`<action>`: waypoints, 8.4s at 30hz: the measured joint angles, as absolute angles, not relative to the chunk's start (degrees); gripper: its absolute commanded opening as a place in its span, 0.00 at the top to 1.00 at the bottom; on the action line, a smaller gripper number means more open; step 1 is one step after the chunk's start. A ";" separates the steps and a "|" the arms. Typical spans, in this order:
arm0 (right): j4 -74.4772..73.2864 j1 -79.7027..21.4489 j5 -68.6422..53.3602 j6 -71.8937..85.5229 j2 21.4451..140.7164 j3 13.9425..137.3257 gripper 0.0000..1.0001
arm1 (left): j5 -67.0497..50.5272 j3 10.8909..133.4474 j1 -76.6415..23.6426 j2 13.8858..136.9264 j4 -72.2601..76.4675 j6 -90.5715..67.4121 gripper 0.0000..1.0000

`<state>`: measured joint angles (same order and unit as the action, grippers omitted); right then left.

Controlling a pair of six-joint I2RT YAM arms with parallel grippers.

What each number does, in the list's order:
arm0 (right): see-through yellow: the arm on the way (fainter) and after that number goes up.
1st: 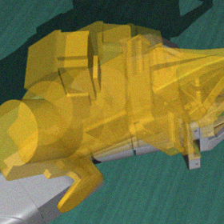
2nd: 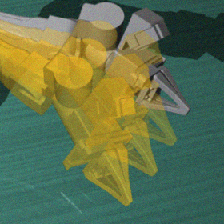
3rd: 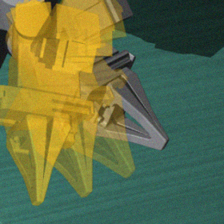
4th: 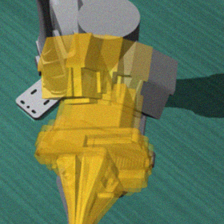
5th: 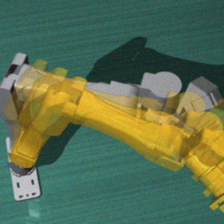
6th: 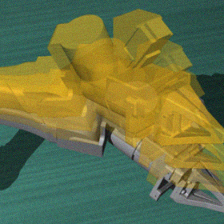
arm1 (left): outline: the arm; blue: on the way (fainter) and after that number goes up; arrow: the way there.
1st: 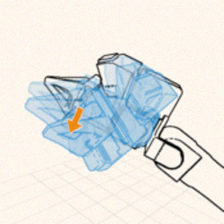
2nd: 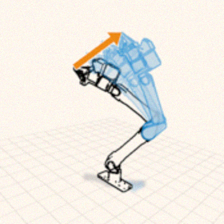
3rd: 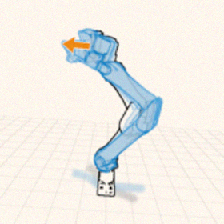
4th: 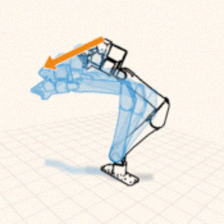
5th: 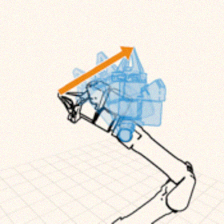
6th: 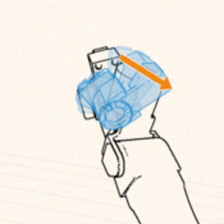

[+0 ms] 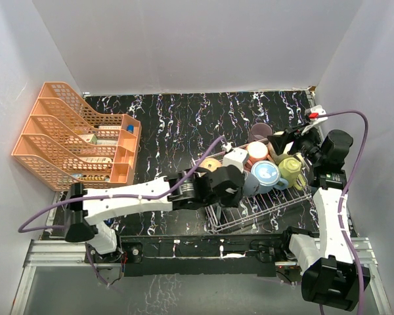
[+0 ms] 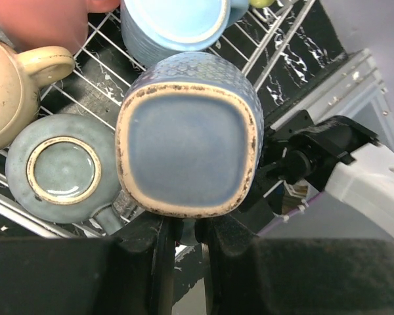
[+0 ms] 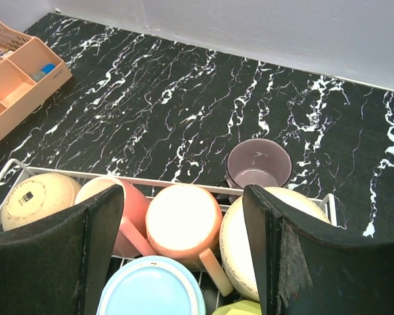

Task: Load the cups into the dish rack
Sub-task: Turn the cup upside down in the dish rack, then pick up the cup at the center of the board, then turn the cup upside down in the dish rack.

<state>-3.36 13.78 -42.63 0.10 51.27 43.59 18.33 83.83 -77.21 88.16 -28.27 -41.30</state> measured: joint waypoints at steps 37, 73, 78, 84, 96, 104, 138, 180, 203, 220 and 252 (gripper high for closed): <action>0.21 14.00 -32.21 7.05 48.45 41.43 0.24 | 38.65 109.36 -80.29 117.36 -55.66 -67.99 1.00; 0.27 14.00 -33.17 7.22 48.42 41.34 0.24 | 37.01 112.36 -75.33 125.95 -48.51 -63.02 0.48; 0.56 14.00 -34.92 6.87 47.88 40.38 0.24 | 36.99 112.88 -75.44 125.91 -47.90 -63.02 0.42; 0.30 14.00 -38.46 4.60 46.70 39.75 0.24 | 35.48 109.75 -75.33 121.93 -46.28 -60.66 0.39; -13.50 14.00 -49.50 -6.48 50.68 51.37 0.23 | 26.33 83.11 -74.02 94.52 -28.12 -43.59 0.18; -21.61 14.00 -53.01 -13.63 54.54 61.60 0.21 | 7.92 66.19 -61.36 75.59 -11.03 -31.88 0.03; -52.95 1.76 -23.42 -33.12 98.24 104.90 0.20 | -11.16 49.50 -20.40 64.38 -7.75 -9.78 0.03; -50.24 1.02 -17.15 -32.86 123.39 106.59 0.90 | -4.84 48.73 -20.40 64.47 -8.25 -5.93 0.03; -42.98 1.06 -31.22 -23.92 112.84 107.57 0.92 | -4.40 45.82 -20.40 62.33 -5.98 -5.69 0.03; -15.73 3.88 -58.19 1.23 80.47 81.54 0.92 | -27.88 40.12 -20.36 46.98 16.47 -47.88 0.04; 32.25 4.25 -73.65 33.58 60.77 48.07 0.92 | 5.34 37.52 -69.93 71.57 57.12 -74.74 0.07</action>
